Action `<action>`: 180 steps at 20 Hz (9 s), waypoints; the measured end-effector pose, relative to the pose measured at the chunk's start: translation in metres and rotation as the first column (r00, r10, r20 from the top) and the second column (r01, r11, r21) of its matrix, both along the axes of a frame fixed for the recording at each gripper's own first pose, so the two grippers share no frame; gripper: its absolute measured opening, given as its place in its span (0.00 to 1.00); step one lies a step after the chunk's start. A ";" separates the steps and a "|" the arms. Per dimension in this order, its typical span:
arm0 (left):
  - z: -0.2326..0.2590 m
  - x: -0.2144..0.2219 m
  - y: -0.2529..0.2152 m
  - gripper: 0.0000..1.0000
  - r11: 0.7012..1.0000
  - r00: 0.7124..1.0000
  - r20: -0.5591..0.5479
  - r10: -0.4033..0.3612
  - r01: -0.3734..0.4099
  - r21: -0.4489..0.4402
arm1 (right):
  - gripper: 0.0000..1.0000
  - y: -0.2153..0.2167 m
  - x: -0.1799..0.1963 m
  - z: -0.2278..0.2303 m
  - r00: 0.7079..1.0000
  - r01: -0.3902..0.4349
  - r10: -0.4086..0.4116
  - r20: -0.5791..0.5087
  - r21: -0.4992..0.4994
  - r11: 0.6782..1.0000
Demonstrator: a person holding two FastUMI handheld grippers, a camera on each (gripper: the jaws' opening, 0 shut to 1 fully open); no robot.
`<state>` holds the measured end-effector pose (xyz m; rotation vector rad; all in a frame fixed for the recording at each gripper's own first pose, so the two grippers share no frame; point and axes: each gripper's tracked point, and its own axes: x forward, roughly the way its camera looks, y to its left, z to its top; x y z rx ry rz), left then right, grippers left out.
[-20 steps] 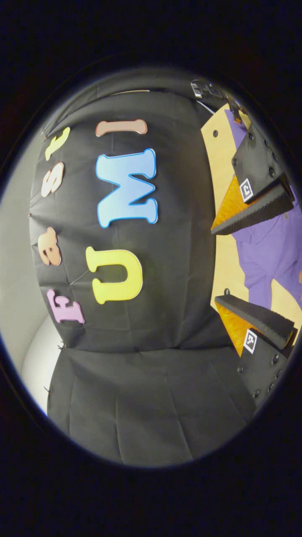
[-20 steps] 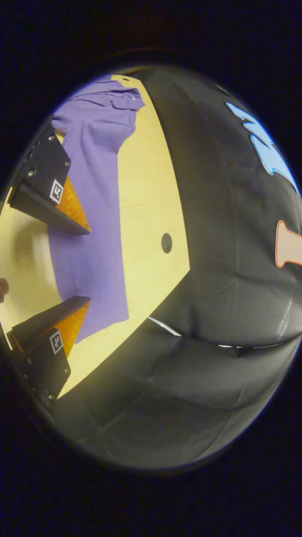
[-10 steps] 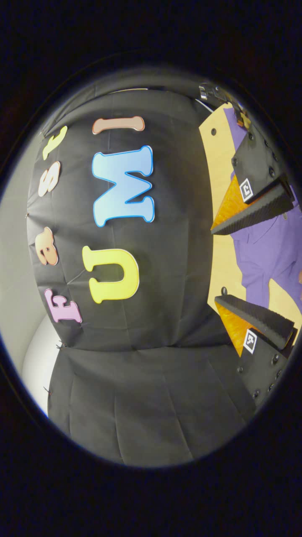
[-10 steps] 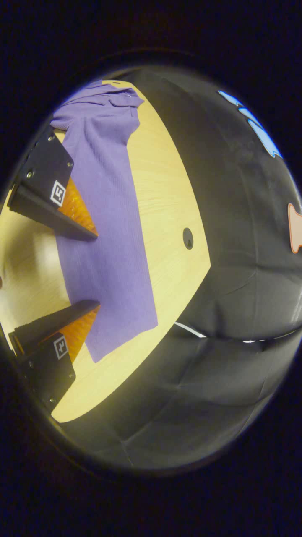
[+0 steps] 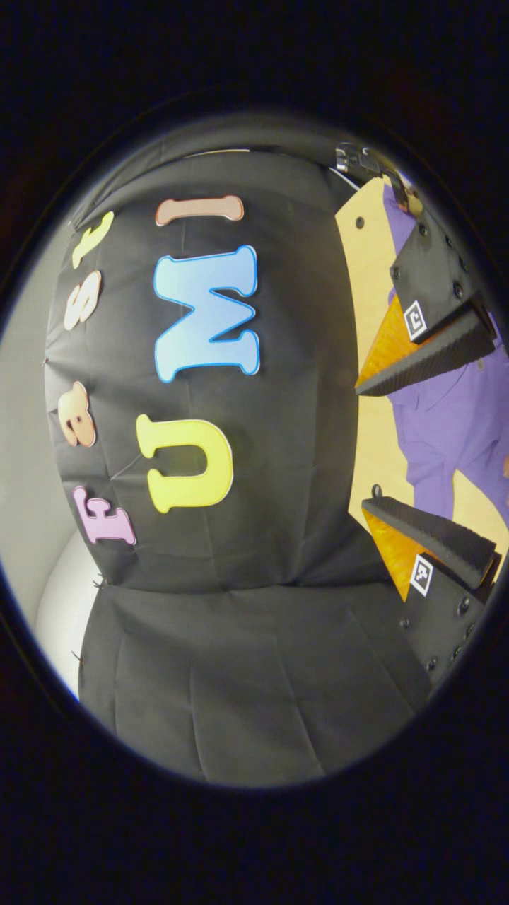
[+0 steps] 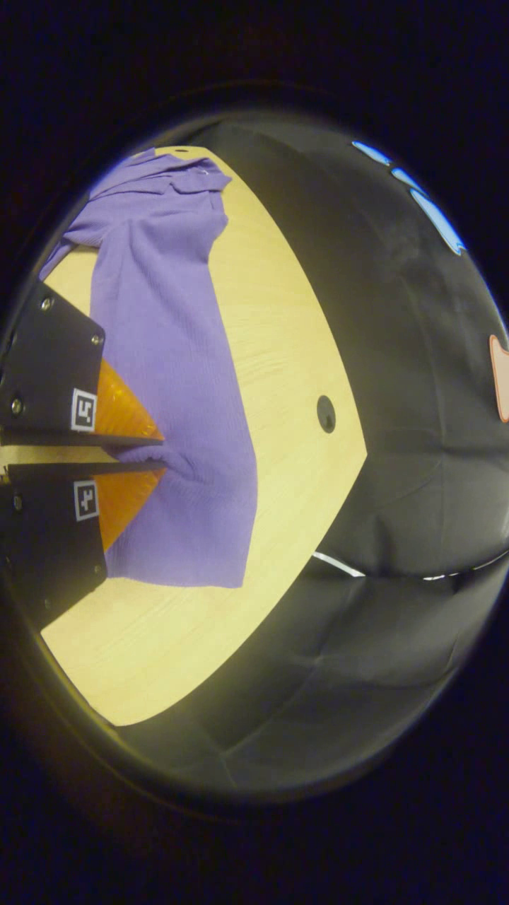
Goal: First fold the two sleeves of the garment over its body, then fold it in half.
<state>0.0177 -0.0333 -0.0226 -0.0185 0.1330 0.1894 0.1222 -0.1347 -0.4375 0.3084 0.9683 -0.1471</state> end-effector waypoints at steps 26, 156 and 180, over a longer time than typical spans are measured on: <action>-0.043 -0.038 0.178 0.99 0.997 0.996 -0.040 0.074 -0.075 -0.031 | 0.01 0.292 0.007 0.144 0.940 -0.297 0.261 0.219 0.155 0.942; -0.341 0.136 -0.236 1.00 0.854 0.704 -0.488 -0.515 0.466 -0.229 | 0.62 0.111 -0.158 0.081 0.986 -0.160 0.164 0.012 0.286 0.945; -0.366 -0.112 -0.014 0.99 0.944 0.695 -0.643 -0.322 0.288 -0.161 | 0.58 0.205 -0.250 0.047 0.807 -0.558 0.580 -0.111 0.182 0.810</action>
